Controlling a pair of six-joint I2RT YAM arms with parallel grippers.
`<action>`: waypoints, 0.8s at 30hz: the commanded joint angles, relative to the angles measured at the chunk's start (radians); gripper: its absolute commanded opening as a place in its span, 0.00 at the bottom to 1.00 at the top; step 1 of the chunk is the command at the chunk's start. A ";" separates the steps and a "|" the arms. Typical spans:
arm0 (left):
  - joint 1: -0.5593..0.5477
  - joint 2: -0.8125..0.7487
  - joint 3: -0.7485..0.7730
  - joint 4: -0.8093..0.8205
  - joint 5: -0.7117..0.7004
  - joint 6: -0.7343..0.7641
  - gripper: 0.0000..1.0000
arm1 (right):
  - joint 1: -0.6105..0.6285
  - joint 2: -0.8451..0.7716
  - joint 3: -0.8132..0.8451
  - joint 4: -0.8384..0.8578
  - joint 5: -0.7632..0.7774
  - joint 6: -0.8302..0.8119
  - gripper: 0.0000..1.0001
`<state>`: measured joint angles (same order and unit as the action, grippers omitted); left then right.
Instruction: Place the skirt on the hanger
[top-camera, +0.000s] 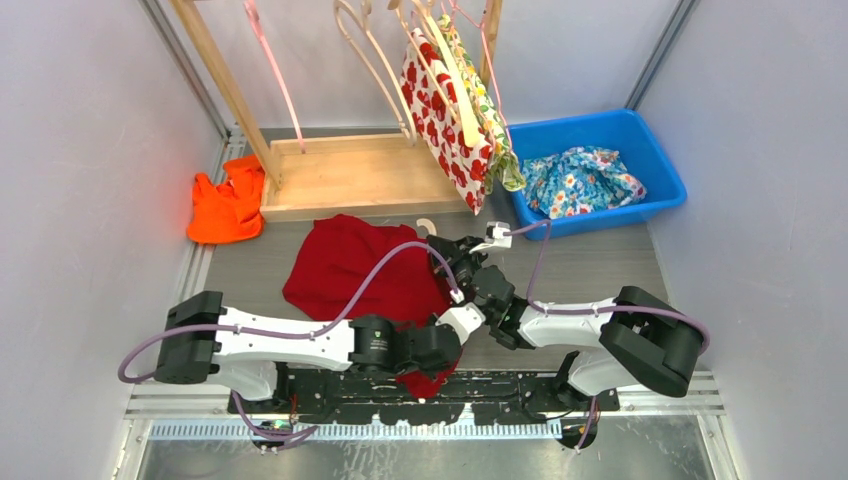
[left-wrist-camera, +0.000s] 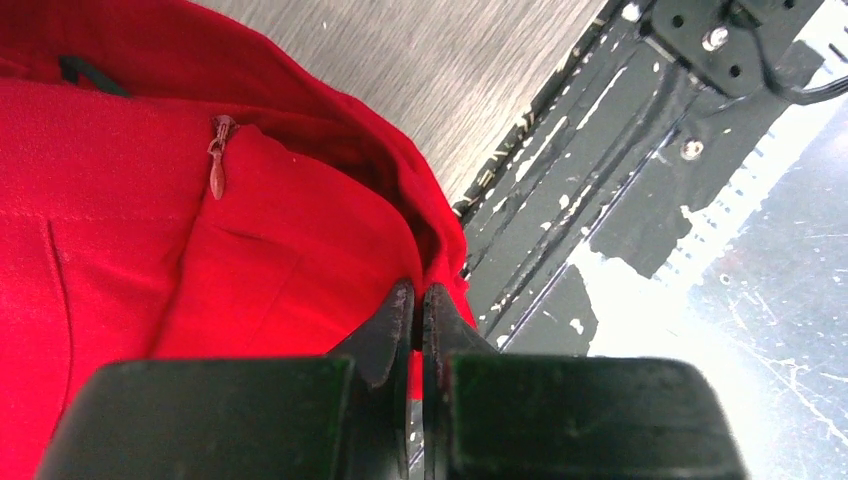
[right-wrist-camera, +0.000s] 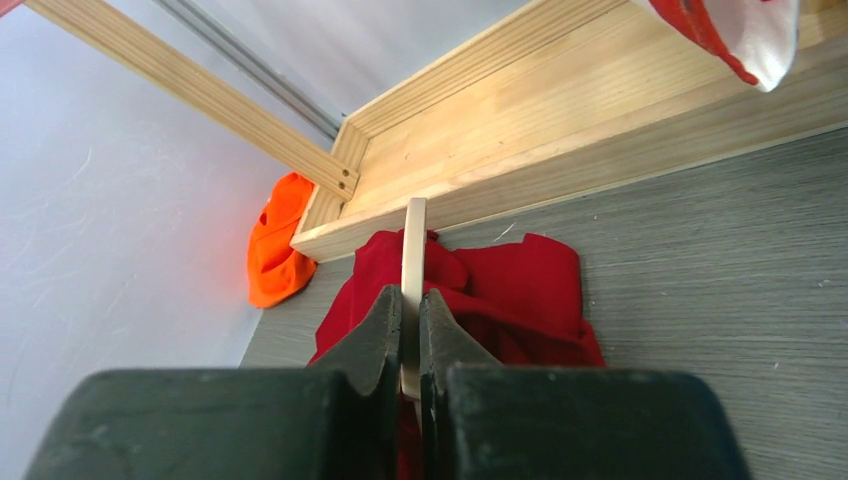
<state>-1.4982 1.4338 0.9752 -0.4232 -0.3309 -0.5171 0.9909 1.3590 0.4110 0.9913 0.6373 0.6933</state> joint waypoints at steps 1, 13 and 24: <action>0.004 -0.082 0.106 0.033 -0.026 0.046 0.00 | 0.012 -0.003 0.009 0.037 -0.055 -0.018 0.01; 0.043 -0.246 0.147 0.074 -0.145 0.106 0.00 | 0.012 -0.030 -0.004 0.025 -0.118 -0.005 0.01; 0.243 -0.442 0.127 0.031 -0.233 0.161 0.00 | 0.014 -0.177 0.033 -0.157 -0.172 -0.008 0.01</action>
<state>-1.3392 1.0893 1.0622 -0.4778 -0.4522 -0.4099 0.9916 1.2461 0.4095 0.9077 0.5209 0.6876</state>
